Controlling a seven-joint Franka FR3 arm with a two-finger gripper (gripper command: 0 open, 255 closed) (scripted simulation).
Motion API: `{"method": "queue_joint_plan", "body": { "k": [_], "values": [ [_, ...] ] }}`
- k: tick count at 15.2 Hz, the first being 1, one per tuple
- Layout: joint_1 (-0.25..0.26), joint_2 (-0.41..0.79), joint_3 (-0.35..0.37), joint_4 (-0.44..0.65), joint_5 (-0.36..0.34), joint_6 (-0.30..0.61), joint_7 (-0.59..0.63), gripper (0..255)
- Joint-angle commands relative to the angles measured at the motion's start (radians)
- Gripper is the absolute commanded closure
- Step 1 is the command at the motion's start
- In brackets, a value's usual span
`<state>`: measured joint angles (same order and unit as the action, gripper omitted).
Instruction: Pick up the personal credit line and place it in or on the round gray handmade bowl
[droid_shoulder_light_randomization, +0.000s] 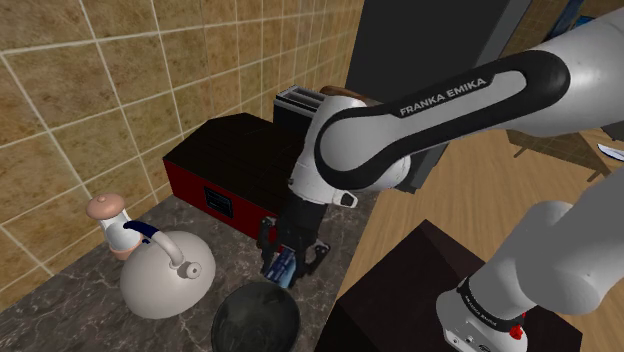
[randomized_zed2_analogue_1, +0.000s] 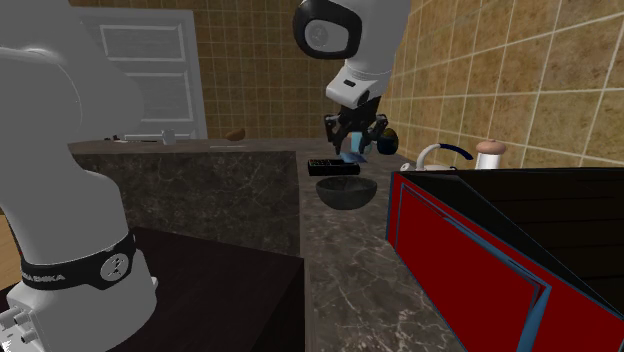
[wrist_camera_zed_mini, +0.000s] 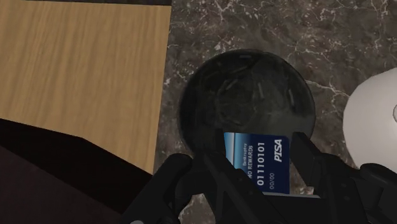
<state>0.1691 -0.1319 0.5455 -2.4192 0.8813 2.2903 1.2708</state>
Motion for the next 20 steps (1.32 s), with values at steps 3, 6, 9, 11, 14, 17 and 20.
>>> {"method": "queue_joint_plan", "body": {
  "k": [3, 6, 9, 11, 14, 17, 20],
  "values": [
    [0.047, 0.065, 0.069, 0.058, -0.011, 0.08, 0.103, 255],
    [0.076, 0.125, 0.108, 0.111, -0.048, 0.132, 0.182, 255],
    [0.081, 0.159, 0.112, 0.101, -0.041, 0.172, 0.16, 255],
    [0.085, 0.182, 0.114, 0.095, -0.036, 0.199, 0.145, 255],
    [0.089, 0.22, 0.117, 0.088, -0.029, 0.239, 0.122, 255],
    [0.094, 0.259, 0.119, 0.083, -0.021, 0.278, 0.098, 255],
    [0.099, 0.299, 0.12, 0.08, -0.014, 0.318, 0.074, 255]
  ]
}}
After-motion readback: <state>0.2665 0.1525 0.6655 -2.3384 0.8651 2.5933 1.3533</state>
